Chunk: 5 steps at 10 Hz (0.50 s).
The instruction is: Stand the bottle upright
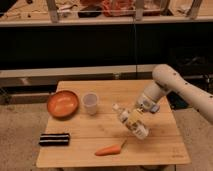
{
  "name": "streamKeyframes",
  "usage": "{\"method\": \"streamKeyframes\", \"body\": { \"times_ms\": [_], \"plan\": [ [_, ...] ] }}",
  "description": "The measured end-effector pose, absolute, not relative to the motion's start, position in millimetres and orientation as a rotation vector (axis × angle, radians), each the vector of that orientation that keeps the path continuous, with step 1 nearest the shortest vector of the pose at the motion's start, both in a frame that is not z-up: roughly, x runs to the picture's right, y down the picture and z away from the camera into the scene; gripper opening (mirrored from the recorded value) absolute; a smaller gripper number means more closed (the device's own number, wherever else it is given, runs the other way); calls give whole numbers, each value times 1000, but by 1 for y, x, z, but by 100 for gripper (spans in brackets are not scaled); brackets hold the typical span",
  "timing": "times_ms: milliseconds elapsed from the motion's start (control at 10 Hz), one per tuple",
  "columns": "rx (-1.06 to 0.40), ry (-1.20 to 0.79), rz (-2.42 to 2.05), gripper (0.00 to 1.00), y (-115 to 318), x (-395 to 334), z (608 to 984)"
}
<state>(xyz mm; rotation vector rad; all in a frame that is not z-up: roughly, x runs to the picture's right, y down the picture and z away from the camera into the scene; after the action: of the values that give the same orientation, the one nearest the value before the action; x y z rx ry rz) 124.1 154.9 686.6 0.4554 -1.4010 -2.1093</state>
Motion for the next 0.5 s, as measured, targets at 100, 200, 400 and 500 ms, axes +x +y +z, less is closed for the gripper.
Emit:
{"method": "streamKeyframes", "body": {
  "times_ms": [100, 200, 400, 500],
  "plan": [
    [497, -1384, -2128, 0, 153, 124, 686],
    [537, -1374, -2150, 0, 153, 123, 684],
    [619, -1333, -2208, 0, 151, 121, 684],
    [655, -1301, -2236, 0, 150, 121, 683]
  ]
}}
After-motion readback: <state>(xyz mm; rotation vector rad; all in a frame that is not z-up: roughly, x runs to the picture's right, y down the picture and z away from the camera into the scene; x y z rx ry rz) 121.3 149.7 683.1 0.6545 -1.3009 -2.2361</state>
